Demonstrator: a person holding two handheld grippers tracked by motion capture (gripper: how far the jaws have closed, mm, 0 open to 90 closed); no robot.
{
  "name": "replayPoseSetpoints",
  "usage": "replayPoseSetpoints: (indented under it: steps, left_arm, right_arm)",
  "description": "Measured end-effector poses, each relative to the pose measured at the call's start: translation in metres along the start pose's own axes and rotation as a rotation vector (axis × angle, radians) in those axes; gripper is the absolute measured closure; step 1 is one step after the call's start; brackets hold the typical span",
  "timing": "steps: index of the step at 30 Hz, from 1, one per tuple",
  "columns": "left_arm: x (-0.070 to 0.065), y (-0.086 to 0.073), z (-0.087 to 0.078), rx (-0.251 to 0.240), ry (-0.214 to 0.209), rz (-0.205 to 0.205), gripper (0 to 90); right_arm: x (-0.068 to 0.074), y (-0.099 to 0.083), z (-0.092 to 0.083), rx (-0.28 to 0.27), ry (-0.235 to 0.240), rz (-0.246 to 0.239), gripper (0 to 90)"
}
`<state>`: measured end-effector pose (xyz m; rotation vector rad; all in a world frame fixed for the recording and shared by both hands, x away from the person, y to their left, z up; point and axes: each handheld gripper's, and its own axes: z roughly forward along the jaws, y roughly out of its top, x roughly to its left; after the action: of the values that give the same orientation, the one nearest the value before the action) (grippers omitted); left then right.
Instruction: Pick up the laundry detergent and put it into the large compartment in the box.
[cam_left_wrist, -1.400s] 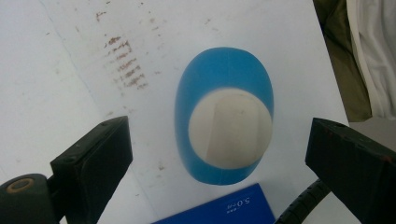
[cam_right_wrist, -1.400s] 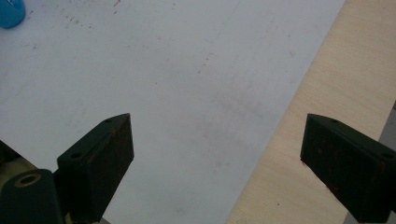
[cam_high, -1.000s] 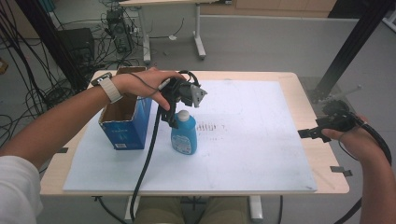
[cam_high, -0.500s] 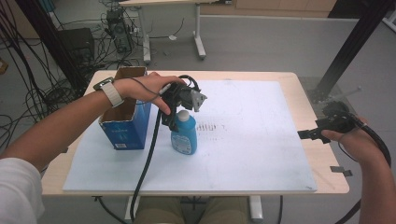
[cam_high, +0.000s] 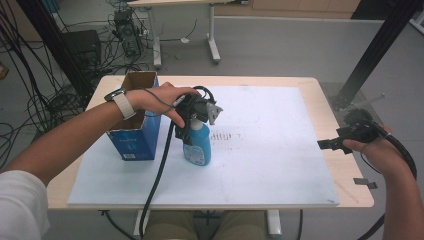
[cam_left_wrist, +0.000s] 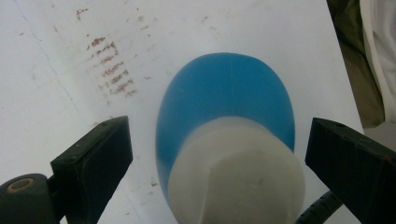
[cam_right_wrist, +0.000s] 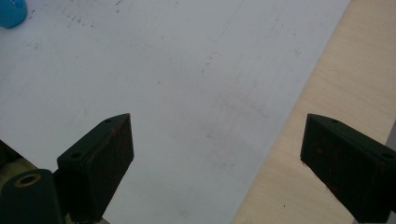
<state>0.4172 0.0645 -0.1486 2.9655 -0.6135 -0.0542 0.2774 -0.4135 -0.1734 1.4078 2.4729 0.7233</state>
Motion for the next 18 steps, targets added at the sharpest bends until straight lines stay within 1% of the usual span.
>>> replayPoseSetpoints:
  steps: [6, 8, 13, 18]
  left_arm:
    - [0.000, 0.000, 0.003, -0.006, 0.004, 0.000, 8.6]
    - [-0.001, 0.001, 0.004, -0.007, 0.005, 0.007, 10.1]
    - [-0.001, 0.002, 0.007, 0.002, 0.006, 0.003, 10.2]
    - [-0.002, 0.003, 0.010, 0.008, 0.011, 0.006, 10.8]
  right_arm:
    - [-0.001, -0.001, 0.000, 0.003, 0.001, 0.001, 9.5]
    - [-0.001, -0.001, 0.000, 0.001, 0.000, 0.001, 9.5]
    - [-0.001, -0.002, 0.000, -0.006, -0.001, -0.004, 9.5]
    - [-0.001, -0.005, -0.001, -0.006, -0.004, 0.001, 9.5]
